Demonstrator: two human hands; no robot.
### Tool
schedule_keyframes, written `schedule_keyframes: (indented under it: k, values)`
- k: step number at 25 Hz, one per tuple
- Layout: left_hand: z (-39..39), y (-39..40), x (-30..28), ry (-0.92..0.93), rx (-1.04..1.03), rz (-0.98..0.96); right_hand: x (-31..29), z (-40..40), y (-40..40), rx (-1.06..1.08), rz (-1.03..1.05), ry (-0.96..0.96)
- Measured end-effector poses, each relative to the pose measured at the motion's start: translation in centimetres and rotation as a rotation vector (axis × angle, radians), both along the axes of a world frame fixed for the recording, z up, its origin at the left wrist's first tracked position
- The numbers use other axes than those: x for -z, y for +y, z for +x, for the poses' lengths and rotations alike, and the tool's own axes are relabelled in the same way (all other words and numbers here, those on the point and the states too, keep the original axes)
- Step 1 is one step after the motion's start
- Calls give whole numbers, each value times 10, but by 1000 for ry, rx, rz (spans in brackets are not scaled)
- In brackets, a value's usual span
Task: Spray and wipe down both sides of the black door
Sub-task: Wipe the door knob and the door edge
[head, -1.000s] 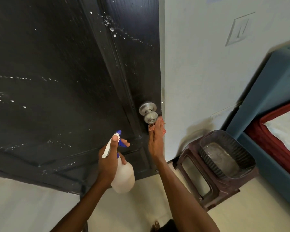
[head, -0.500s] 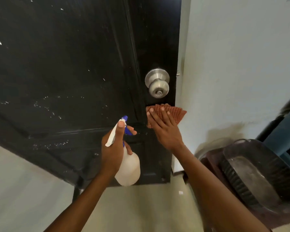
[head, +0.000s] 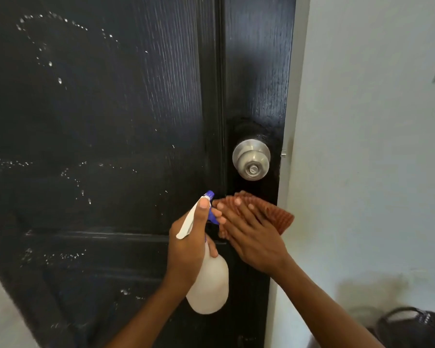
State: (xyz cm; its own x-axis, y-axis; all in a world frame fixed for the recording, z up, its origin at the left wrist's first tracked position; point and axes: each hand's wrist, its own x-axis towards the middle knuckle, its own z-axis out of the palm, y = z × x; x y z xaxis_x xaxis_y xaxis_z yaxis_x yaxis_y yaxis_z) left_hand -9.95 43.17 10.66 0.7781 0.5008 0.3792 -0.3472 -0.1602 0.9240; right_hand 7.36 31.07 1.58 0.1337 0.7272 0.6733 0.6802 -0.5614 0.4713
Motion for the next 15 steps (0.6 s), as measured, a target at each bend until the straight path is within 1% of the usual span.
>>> schedule_keyframes:
  k: [1, 2, 3, 5, 6, 7, 9, 10, 11, 13, 14, 15]
  values:
    - [0, 1, 2, -4, -10, -7, 3, 5, -10, -18, -41, -40]
    - [-1, 2, 3, -6, -17, -9, 3, 9, -19, -13, 3, -60]
    - [-2, 3, 4, -6, -23, -5, 0, 10, -24, 31, 112, -52]
    - [-5, 4, 7, -2, -33, 6, -14, 8, -19, 148, 380, 34]
    - [-6, 5, 8, -3, -40, 9, -18, 4, -8, 162, 439, 72]
    - [-7, 5, 7, -5, -45, 6, -17, 1, 4, 128, 408, 85]
    - [-9, 2, 5, 0, -54, -18, -1, 0, 14, 10, 186, 53]
    - [-10, 1, 3, 3, -58, -25, 9, 3, 7, -15, 109, 56]
    - [-11, 1, -2, 5, -55, -27, 15, 8, -5, -7, 114, 77]
    - [-14, 0, -13, 9, -44, -19, 17, 9, -25, 37, 296, 193]
    - [-15, 0, -19, 14, -39, -12, 13, 7, -31, 28, 430, 304]
    - [-16, 1, -25, 19, -37, -7, 2, 0, -34, -33, 608, 480]
